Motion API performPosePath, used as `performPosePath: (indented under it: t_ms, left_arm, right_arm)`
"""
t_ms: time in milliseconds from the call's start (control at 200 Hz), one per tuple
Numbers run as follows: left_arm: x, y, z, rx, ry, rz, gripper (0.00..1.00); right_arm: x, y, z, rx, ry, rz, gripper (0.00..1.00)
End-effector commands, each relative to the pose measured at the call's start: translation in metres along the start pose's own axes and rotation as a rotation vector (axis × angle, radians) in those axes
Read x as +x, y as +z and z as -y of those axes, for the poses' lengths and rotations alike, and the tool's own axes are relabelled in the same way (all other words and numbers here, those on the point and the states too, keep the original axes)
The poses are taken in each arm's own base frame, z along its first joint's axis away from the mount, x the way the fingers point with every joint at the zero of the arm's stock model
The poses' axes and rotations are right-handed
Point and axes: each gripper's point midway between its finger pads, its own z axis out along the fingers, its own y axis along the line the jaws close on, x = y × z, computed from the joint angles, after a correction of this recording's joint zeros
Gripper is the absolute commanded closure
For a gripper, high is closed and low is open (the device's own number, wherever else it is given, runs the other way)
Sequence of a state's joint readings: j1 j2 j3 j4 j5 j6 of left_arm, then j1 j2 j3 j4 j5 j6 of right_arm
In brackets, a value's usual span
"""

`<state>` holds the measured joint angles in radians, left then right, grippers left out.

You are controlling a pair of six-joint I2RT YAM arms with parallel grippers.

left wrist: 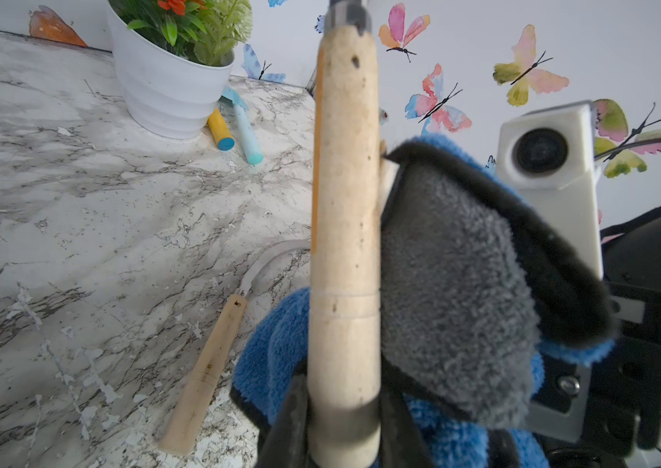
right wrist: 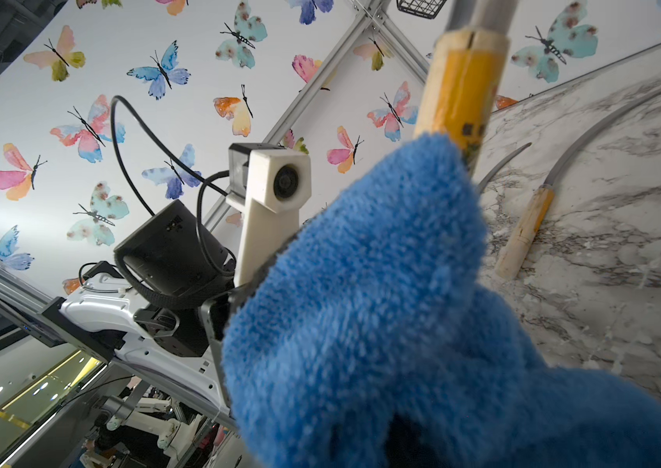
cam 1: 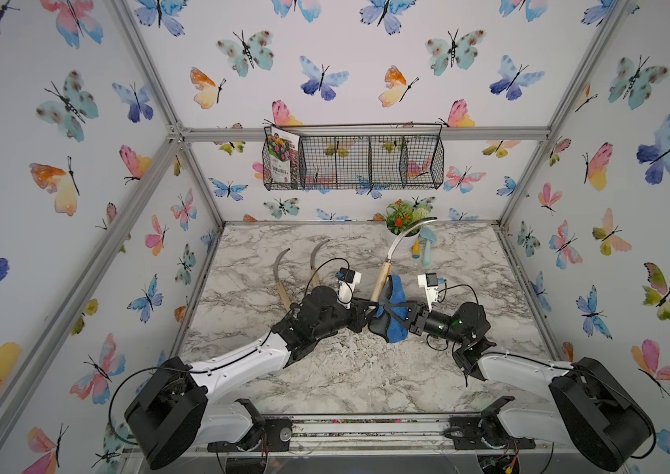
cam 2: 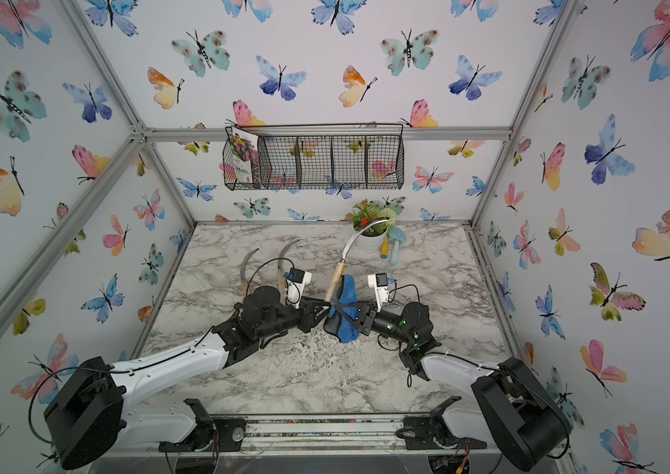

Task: Wipe small sickles with rags
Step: Wipe the small sickle.

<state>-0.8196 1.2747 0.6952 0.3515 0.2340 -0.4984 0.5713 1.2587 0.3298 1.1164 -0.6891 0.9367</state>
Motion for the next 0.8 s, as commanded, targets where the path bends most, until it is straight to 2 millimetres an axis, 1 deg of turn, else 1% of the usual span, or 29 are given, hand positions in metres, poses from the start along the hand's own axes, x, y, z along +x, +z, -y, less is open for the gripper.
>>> performPosePath:
  t_ms: [0, 75, 170, 295, 446, 546, 611, 661, 736, 796]
  left_arm:
    - [-0.012, 0.002, 0.013, 0.043, 0.027, 0.024, 1.0]
    - [-0.006, 0.002, 0.014, 0.049, 0.026, 0.019, 1.0]
    - [0.002, 0.002, 0.01, 0.035, 0.03, 0.008, 1.0]
    - [0.013, 0.002, 0.012, 0.028, 0.044, -0.009, 1.0]
    - [0.02, -0.001, 0.012, 0.021, 0.044, -0.014, 1.0]
    - [0.022, -0.005, 0.012, 0.022, 0.045, -0.007, 1.0]
    - [0.024, -0.006, 0.011, 0.02, 0.043, -0.009, 1.0]
    - [0.024, -0.007, 0.011, 0.017, 0.045, -0.007, 1.0]
    - [0.02, -0.008, 0.011, 0.012, 0.048, 0.002, 1.0]
    - [0.016, -0.009, 0.012, 0.009, 0.045, 0.018, 1.0]
  right_arm:
    - [0.003, 0.001, -0.007, -0.013, -0.041, -0.011, 0.98]
    - [-0.004, 0.005, -0.002, 0.04, -0.06, -0.01, 0.98]
    - [-0.025, 0.008, 0.006, 0.134, -0.101, 0.036, 0.98]
    - [-0.051, 0.015, 0.015, 0.236, -0.148, 0.072, 0.98]
    - [-0.077, 0.024, 0.025, 0.273, -0.148, 0.086, 0.98]
    - [-0.089, 0.027, 0.03, 0.288, -0.153, 0.1, 0.98]
    - [-0.092, 0.029, 0.032, 0.296, -0.154, 0.098, 0.98]
    - [-0.089, 0.03, 0.032, 0.286, -0.149, 0.086, 0.98]
    - [-0.079, 0.031, 0.029, 0.247, -0.133, 0.05, 0.98]
    - [-0.065, 0.031, 0.027, 0.21, -0.114, 0.034, 0.98]
